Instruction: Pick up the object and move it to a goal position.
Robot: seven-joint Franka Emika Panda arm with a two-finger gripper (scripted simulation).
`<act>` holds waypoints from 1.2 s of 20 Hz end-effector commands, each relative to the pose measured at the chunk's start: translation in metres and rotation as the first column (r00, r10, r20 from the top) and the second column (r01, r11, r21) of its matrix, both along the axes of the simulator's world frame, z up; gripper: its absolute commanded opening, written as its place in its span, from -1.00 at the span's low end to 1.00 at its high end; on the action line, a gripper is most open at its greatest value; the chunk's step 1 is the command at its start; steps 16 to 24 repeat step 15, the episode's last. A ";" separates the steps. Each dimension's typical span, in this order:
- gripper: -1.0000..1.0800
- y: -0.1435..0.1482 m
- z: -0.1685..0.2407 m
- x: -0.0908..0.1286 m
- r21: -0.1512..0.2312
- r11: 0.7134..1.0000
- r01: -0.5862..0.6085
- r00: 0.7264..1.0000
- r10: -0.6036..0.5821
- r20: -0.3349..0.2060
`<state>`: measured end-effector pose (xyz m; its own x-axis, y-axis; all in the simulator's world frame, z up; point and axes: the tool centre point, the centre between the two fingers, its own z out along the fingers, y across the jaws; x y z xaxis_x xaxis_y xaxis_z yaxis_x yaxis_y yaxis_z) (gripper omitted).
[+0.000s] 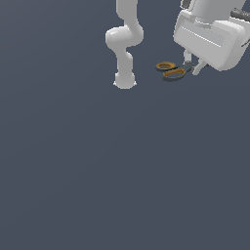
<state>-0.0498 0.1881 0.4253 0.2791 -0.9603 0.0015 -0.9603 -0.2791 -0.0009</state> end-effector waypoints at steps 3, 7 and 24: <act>-1.00 0.016 0.028 -0.004 0.000 1.000 0.000 1.000 0.000 -0.001; -1.00 0.026 0.043 -0.006 0.001 1.000 -0.001 1.000 0.001 -0.001; -1.00 0.032 0.053 -0.006 0.001 1.000 -0.001 1.000 0.001 -0.001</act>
